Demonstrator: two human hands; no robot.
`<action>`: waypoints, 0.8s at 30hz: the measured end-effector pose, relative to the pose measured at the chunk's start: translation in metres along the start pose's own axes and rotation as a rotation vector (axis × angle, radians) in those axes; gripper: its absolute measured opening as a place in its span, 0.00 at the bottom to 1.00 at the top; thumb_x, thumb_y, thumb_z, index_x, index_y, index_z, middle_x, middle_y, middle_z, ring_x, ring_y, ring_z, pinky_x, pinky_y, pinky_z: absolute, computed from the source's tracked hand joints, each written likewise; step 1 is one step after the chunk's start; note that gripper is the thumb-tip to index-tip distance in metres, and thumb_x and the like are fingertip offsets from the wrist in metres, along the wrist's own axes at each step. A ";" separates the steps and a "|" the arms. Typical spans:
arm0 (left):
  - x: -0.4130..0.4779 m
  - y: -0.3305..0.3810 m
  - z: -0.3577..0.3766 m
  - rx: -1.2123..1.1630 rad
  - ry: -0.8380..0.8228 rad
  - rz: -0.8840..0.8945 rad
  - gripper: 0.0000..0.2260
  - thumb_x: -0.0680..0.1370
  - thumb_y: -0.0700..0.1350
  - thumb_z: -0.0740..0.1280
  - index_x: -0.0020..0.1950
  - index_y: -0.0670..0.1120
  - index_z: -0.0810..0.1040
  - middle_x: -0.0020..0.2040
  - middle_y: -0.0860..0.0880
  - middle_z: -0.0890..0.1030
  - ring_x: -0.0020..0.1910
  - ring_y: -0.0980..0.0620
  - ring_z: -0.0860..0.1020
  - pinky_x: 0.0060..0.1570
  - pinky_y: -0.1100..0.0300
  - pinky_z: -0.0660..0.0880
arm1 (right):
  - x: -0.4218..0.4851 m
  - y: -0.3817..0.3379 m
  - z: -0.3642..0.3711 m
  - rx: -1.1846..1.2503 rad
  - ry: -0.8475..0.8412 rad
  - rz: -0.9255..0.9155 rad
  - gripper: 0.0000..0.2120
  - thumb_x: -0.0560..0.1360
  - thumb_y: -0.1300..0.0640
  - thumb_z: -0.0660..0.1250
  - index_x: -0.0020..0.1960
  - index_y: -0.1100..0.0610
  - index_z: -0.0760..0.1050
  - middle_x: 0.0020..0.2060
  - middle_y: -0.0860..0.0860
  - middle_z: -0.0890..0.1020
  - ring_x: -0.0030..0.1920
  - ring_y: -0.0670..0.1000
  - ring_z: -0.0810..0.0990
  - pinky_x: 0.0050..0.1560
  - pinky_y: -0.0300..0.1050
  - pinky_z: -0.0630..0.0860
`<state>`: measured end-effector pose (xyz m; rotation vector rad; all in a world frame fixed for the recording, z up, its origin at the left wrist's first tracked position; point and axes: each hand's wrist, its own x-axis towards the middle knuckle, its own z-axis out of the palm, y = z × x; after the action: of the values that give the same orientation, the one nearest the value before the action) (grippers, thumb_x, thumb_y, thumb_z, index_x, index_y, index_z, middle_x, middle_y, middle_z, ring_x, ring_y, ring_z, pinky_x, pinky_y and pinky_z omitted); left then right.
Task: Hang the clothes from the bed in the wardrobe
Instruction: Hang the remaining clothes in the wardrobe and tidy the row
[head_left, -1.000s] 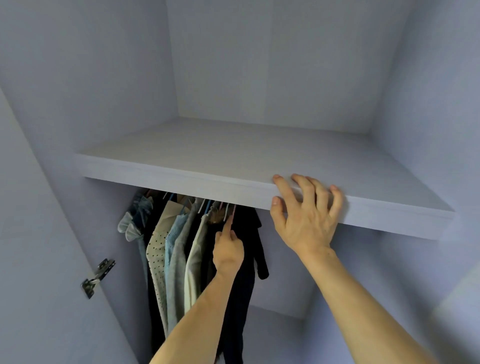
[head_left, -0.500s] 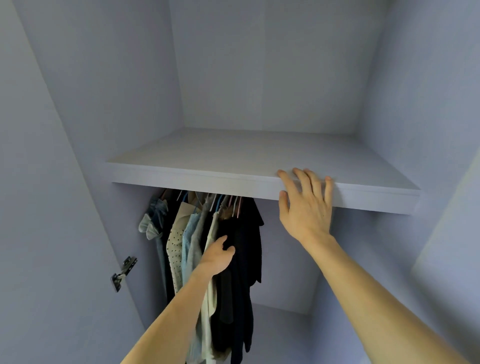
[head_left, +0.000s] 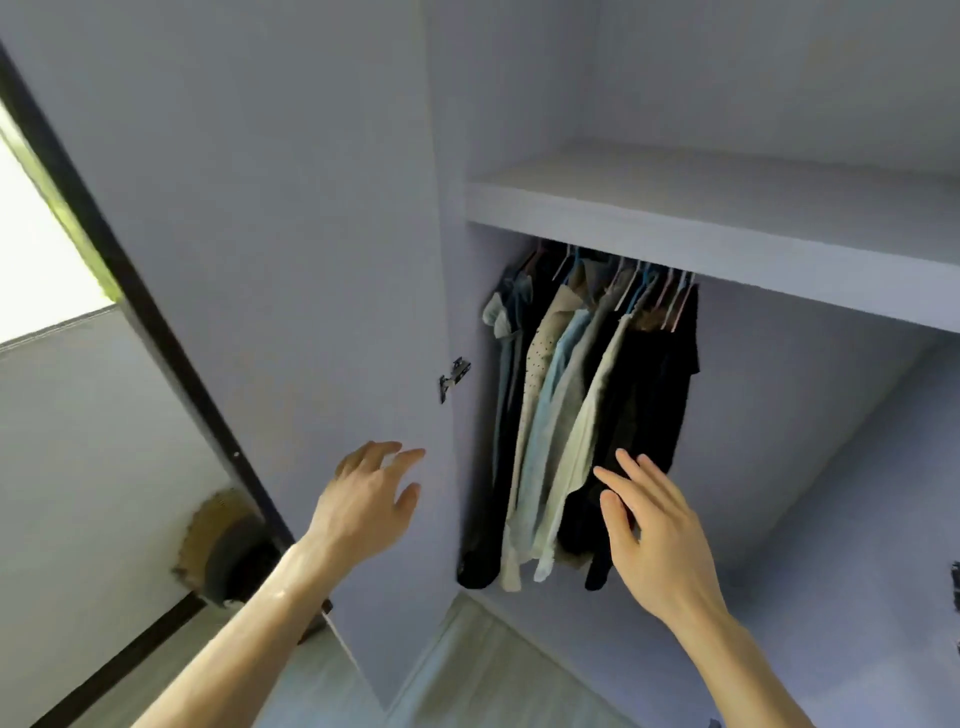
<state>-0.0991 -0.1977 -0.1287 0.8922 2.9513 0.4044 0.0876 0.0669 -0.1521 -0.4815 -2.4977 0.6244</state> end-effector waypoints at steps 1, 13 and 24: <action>-0.020 -0.014 0.005 0.030 -0.004 -0.027 0.22 0.83 0.55 0.58 0.78 0.60 0.62 0.77 0.53 0.64 0.77 0.47 0.60 0.74 0.52 0.59 | -0.010 -0.011 0.016 -0.005 -0.065 -0.026 0.16 0.83 0.50 0.59 0.69 0.46 0.76 0.74 0.42 0.68 0.77 0.43 0.59 0.73 0.45 0.61; -0.306 -0.136 0.072 -0.037 -0.143 -0.791 0.21 0.81 0.54 0.59 0.75 0.57 0.67 0.73 0.53 0.69 0.73 0.50 0.65 0.69 0.53 0.63 | -0.098 -0.155 0.174 -0.016 -0.798 -0.543 0.20 0.81 0.43 0.54 0.71 0.40 0.72 0.74 0.40 0.68 0.77 0.45 0.60 0.75 0.47 0.57; -0.519 -0.075 0.103 -0.217 0.008 -1.567 0.26 0.76 0.57 0.52 0.73 0.55 0.70 0.70 0.52 0.73 0.69 0.48 0.71 0.68 0.52 0.67 | -0.201 -0.267 0.211 0.067 -1.111 -1.289 0.18 0.81 0.45 0.60 0.71 0.42 0.73 0.73 0.43 0.71 0.77 0.49 0.63 0.75 0.48 0.61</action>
<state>0.3041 -0.5182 -0.2708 -1.3633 2.4929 0.5058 0.0763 -0.3150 -0.2539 1.8337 -2.8740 0.4134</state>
